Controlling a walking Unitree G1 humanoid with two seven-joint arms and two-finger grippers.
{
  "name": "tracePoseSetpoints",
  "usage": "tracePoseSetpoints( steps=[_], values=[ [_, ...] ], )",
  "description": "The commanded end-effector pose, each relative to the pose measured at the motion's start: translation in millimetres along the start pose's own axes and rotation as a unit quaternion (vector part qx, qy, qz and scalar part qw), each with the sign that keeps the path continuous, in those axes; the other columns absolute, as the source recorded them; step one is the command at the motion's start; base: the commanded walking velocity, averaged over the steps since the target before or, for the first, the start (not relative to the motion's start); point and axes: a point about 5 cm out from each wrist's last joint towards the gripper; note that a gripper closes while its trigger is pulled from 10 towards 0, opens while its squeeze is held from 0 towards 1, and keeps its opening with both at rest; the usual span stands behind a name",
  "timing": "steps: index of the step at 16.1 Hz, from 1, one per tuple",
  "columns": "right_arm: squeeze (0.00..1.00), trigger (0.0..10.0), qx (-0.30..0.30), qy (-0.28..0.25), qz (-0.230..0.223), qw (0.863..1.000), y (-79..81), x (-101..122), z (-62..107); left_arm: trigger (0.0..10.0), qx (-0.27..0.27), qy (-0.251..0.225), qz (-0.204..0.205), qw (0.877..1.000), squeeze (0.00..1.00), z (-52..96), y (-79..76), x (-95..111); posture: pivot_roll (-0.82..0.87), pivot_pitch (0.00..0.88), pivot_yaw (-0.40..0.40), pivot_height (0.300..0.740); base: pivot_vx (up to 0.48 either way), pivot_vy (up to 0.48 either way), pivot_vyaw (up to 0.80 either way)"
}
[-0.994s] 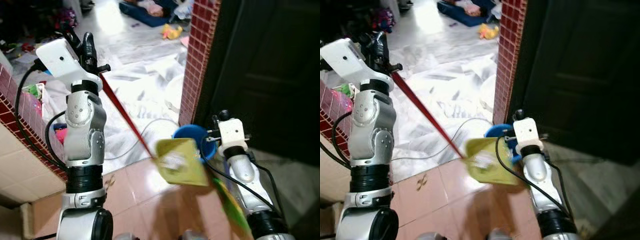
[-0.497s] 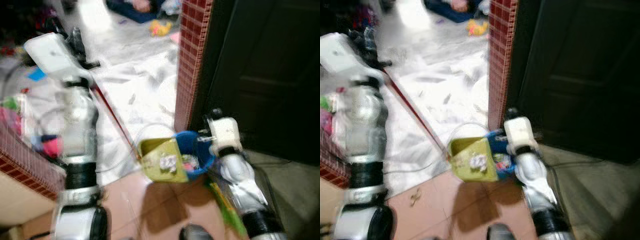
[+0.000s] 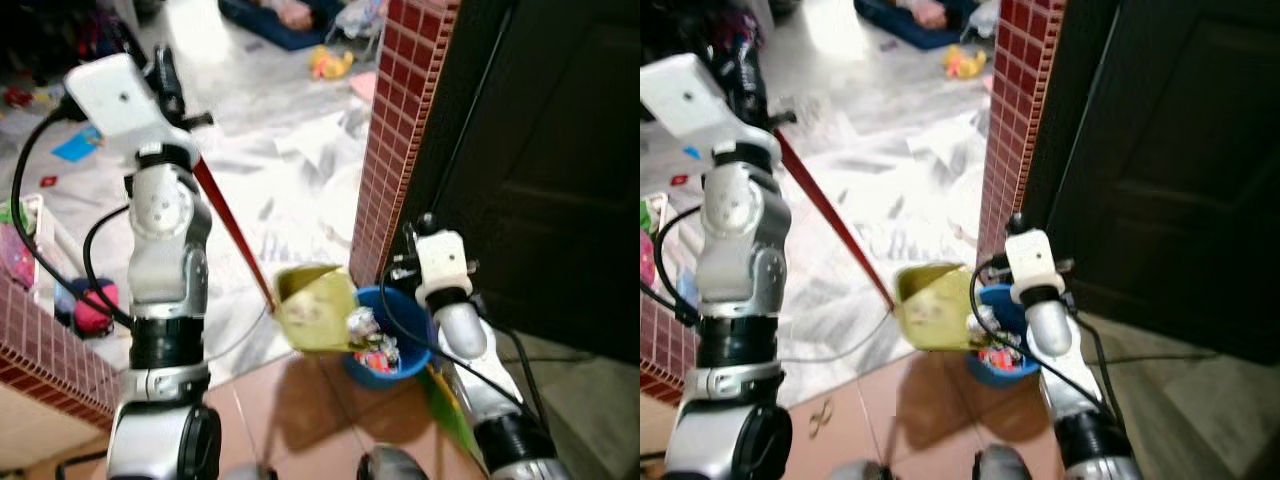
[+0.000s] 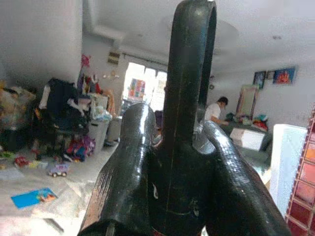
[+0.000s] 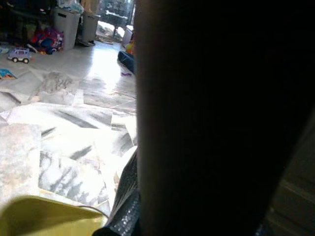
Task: Sweep floor
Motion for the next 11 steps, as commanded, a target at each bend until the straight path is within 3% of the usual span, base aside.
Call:
tracePoseSetpoints(
  steps=[1,8,11],
  values=[
    [0.0,10.0,-0.003,-0.005,0.005,1.0,-2.4,3.0,-1.8,10.0,-0.009,-0.028,0.025,0.999,0.0,-1.5,-8.6,9.6,-0.08,0.0,0.033,0.74,0.0,0.0,0.0],
    [0.0,10.0,-0.006,-0.008,0.008,1.0,-3.5,4.1,-3.8,10.0,-0.04,-0.023,0.012,0.999,0.0,6.8,-29.6,-1.9,-0.08,0.0,0.029,0.74,0.0,0.0,0.0],
    [0.0,10.0,-0.008,-0.008,0.009,1.0,-2.4,4.7,-4.4,10.0,-0.079,-0.011,0.004,0.997,0.0,15.7,-55.7,-15.0,-0.09,0.0,0.035,0.74,0.0,0.0,0.0]
  ],
)
Point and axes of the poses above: a point about 5 cm out from each wrist's last joint towards the gripper, its own z axis pointing back from the gripper into the wrist, its own x axis along the axis of the wrist's last joint, y = z × x, and after that the axes turned 10 degrees about z, right-handed
